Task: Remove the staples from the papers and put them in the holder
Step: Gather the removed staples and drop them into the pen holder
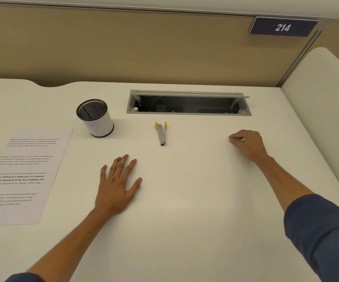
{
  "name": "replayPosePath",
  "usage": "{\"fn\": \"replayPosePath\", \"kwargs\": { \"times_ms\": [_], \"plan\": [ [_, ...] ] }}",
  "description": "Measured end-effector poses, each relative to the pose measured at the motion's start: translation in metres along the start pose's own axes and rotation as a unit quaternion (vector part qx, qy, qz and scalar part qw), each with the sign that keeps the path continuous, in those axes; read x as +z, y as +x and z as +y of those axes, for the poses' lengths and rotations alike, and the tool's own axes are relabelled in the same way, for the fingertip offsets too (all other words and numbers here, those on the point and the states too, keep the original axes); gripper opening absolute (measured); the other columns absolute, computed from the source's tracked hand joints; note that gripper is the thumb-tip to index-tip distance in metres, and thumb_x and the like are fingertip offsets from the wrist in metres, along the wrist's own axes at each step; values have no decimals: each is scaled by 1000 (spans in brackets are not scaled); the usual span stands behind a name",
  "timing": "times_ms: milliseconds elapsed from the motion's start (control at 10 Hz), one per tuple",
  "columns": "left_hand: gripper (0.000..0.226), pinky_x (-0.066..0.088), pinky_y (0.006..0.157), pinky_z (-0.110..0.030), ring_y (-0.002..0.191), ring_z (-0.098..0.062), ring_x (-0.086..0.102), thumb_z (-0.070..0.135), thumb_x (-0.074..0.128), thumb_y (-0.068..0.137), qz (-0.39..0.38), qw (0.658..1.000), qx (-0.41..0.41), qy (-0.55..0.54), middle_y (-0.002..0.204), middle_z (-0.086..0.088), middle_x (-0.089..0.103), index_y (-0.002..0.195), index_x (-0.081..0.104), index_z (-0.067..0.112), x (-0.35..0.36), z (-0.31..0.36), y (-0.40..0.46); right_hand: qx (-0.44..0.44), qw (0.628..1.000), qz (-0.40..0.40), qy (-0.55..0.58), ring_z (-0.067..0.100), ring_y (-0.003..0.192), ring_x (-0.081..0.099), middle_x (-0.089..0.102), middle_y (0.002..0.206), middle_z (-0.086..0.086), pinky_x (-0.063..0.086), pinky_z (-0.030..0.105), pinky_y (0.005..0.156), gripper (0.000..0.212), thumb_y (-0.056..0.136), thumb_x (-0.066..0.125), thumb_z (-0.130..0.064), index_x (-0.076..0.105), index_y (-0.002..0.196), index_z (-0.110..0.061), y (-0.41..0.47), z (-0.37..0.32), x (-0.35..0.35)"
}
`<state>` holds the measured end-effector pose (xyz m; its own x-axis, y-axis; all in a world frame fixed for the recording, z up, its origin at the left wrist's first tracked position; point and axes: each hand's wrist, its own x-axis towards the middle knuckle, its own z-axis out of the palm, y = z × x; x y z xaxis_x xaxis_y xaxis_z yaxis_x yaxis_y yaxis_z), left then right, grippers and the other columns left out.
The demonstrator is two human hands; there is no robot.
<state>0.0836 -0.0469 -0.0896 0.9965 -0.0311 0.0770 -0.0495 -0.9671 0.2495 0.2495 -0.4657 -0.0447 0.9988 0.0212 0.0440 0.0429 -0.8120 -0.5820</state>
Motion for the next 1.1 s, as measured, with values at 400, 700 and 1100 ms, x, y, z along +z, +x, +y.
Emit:
{"fn": "replayPosePath", "kwargs": {
  "times_ms": [400,700,1100],
  "plan": [
    [65,7,119,-47,149,-14,14,62,21,93,4,1000,0,-2,161,7,19,152,25,34,0,1,0,-44,979,-7,-198,26,93,61,68,105,6,45,32,79,21,98,48,-16,68,99,-10,-1,-10,4],
    [65,7,118,-47,149,-14,14,62,21,93,5,1000,-1,0,161,6,19,152,26,33,0,1,0,-38,931,-16,-362,28,97,54,56,107,13,38,33,62,23,89,45,3,55,109,-2,-16,-22,20],
    [65,5,119,-47,149,-14,12,62,20,93,5,1000,-1,-9,162,6,18,152,25,34,0,0,-1,156,935,-67,313,8,85,57,57,107,2,50,22,70,19,102,43,-21,56,112,-11,-24,-133,49]
  ]
}}
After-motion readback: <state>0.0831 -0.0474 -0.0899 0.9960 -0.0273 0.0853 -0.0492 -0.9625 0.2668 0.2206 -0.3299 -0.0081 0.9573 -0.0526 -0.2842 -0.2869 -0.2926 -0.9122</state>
